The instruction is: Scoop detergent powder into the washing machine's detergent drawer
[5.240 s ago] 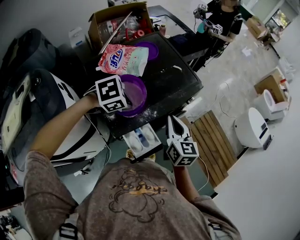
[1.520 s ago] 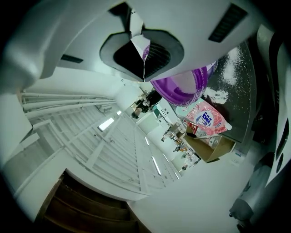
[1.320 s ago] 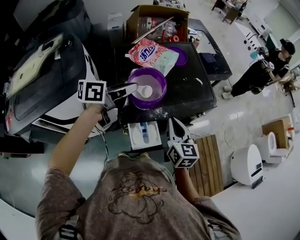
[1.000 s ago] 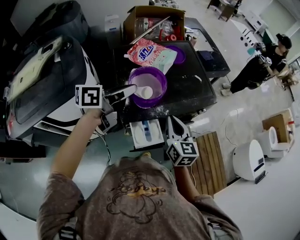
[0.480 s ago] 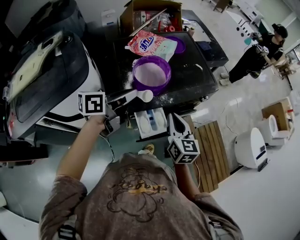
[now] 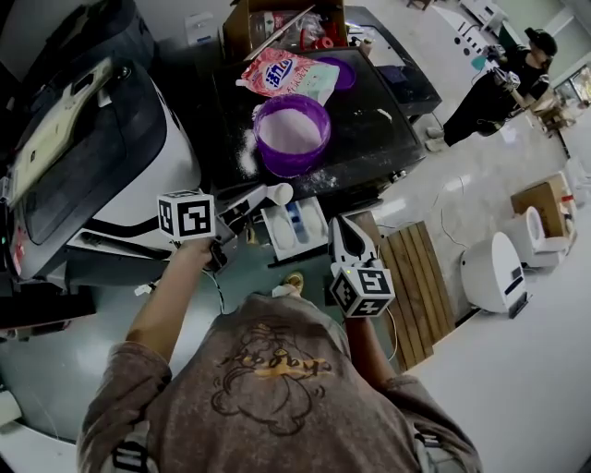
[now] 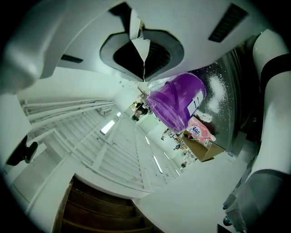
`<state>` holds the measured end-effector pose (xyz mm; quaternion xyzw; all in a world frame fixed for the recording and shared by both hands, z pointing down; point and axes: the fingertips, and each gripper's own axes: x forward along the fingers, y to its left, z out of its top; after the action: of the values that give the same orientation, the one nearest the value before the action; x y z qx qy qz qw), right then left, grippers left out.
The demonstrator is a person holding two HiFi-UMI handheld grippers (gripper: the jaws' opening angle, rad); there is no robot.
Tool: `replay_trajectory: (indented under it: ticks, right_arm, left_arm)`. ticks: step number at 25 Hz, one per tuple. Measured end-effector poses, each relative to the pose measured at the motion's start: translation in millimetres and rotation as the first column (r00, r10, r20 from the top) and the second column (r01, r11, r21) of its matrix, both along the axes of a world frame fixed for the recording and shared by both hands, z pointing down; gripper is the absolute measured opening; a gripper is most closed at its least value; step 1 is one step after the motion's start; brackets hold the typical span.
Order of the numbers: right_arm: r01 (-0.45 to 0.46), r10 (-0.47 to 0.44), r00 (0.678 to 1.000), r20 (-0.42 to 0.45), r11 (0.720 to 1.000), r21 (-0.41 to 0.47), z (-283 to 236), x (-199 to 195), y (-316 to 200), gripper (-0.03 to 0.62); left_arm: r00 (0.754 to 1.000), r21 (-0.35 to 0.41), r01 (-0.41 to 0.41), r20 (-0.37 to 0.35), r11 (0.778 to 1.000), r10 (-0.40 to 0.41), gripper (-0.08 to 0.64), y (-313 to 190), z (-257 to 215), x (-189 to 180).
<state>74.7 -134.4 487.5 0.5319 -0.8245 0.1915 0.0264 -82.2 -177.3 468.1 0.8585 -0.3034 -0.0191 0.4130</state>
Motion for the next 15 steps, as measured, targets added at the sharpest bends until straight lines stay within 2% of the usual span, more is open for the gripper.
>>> replay_trajectory:
  ticks: [5, 10, 15]
  right_arm:
    - [0.004, -0.004, 1.0, -0.02, 1.0, -0.005, 5, 2, 8, 0.002]
    - [0.002, -0.002, 1.0, -0.015, 1.0, -0.013, 6, -1, 14, 0.002]
    - [0.006, -0.007, 0.999, -0.039, 1.0, -0.02, 13, 3, 22, 0.002]
  left_arm:
    - [0.999, -0.003, 0.004, 0.044, 1.0, -0.004, 0.023, 10, 22, 1]
    - [0.992, 0.012, 0.0, 0.127, 1.0, -0.002, 0.023, 19, 44, 3]
    - [0.981, 0.039, 0.035, 0.188, 0.999, -0.042, 0.023, 22, 62, -2]
